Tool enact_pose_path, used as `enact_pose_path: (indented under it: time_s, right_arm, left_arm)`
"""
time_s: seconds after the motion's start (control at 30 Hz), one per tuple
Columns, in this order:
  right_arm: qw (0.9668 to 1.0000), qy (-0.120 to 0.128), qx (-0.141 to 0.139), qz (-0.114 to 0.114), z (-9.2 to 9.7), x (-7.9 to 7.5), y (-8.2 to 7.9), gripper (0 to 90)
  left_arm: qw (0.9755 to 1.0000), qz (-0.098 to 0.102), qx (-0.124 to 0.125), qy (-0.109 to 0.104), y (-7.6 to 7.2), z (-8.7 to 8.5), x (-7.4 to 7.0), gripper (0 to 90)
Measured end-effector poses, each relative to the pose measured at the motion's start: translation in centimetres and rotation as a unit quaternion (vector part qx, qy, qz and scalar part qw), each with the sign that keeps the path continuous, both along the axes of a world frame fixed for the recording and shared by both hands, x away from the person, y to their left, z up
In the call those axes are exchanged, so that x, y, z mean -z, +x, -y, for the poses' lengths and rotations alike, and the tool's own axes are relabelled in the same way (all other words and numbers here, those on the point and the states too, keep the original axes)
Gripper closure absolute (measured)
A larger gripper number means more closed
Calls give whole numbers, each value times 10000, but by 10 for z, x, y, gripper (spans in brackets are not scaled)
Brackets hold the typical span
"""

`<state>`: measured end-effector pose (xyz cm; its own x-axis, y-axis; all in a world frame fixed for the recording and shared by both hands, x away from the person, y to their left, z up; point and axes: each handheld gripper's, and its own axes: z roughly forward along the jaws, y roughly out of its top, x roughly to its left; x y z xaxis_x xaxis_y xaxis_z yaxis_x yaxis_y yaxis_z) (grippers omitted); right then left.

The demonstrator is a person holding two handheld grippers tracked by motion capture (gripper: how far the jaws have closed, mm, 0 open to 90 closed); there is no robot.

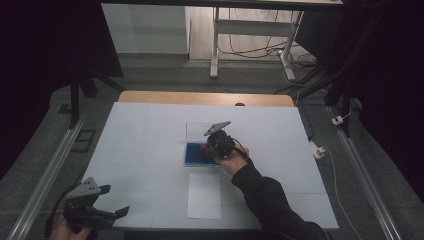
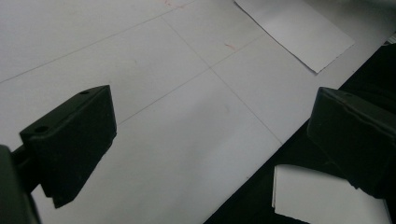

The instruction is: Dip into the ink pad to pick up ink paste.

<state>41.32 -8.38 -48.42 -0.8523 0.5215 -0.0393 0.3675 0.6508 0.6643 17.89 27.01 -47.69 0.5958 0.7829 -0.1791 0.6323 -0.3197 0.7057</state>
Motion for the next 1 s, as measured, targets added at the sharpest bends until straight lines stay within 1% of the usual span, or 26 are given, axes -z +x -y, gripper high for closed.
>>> enact_pose_path:
  time_s: [0.2, 0.43, 0.73, 1.0]
  right_arm:
    - [9999, 141, -77, 34, 4, -8, -5, 793]
    - [9993, 296, -210, 7, 8, -16, -12, 793]
    - [9990, 329, -297, 5, 14, -23, -24, 793]
    - [9981, 490, -371, 79, 20, -33, -37, 793]
  left_arm:
    - [10000, -3, -7, -16, 0, 0, 0, 17]
    - [10000, -3, -12, -38, 0, -1, 0, 17]
    - [10000, -2, -15, -50, 0, -1, 0, 17]
    - [10000, -12, -15, -51, 1, -1, 0, 17]
